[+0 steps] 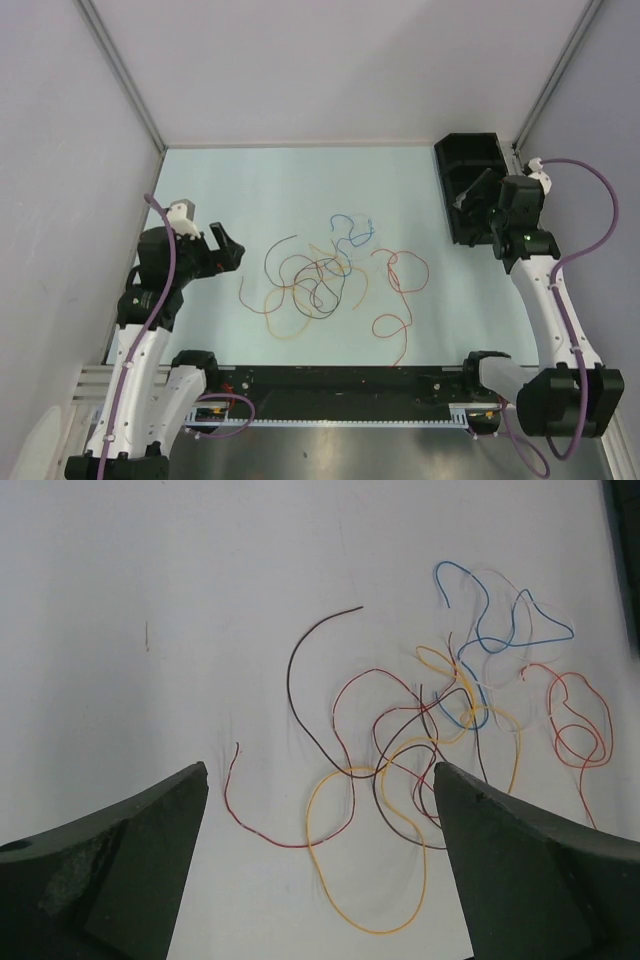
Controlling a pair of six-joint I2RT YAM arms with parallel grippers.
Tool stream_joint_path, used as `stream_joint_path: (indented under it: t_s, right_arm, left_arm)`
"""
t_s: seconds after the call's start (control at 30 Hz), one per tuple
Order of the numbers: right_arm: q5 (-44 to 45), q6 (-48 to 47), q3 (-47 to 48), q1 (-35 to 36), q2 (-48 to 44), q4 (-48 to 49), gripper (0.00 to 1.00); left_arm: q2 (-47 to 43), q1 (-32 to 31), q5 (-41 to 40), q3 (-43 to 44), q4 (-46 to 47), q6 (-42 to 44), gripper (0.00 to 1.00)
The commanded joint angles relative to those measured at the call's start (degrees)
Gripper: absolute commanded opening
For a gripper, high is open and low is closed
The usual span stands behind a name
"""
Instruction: Untangle the cables
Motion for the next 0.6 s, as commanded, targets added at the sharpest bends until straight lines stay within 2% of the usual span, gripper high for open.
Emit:
stream_joint_path:
  t_s: [0.0,0.13,0.2,0.23,0.27,0.3,0.37,0.5,0.57]
  right_arm:
    - [-4.43,1.24,0.56,2.09,-6.37,1.17,1.00]
    - [-18.37,8.61,-4.35,-0.28,-10.52,4.60,1.00]
    - [-32.30,6.45,-9.35,-2.21,-12.01,9.66,1.00]
    - [-40.82,7.05,-11.55,-1.52,-12.98,17.01,1.00]
    - [-40.21,7.67,-12.79,-0.12,-13.86,16.65,1.00]
    - [-38.20,6.81,-12.98,4.24,-14.65,15.60,1.00]
    - [-31.09,3.83,-12.19,9.53,-16.94,11.74,1.00]
    - [-17.57,1.00,-10.70,21.84,-17.91,4.88,1.00]
    - [-13.77,0.38,-10.69,28.87,-17.12,3.12,1.00]
  left_arm:
    - [-1.56,0.44,-2.08,1.26,0.52,0.55,1.00]
    - [2.72,0.44,3.26,-0.40,1.93,-0.67,1.00]
    - [5.89,0.44,10.99,-0.75,3.41,-3.47,1.00]
    - [6.95,0.35,12.93,-2.24,4.55,-4.45,1.00]
    - [7.57,0.44,13.91,-3.38,7.35,-5.85,1.00]
    - [7.14,0.44,14.26,-4.87,9.12,-8.30,1.00]
    - [4.17,-0.26,11.04,-7.96,11.59,-9.90,1.00]
    - [2.13,-6.22,-4.58,-7.35,9.32,-11.04,0.96]
    - [2.92,-9.04,-9.09,-6.04,7.65,-11.66,0.93]
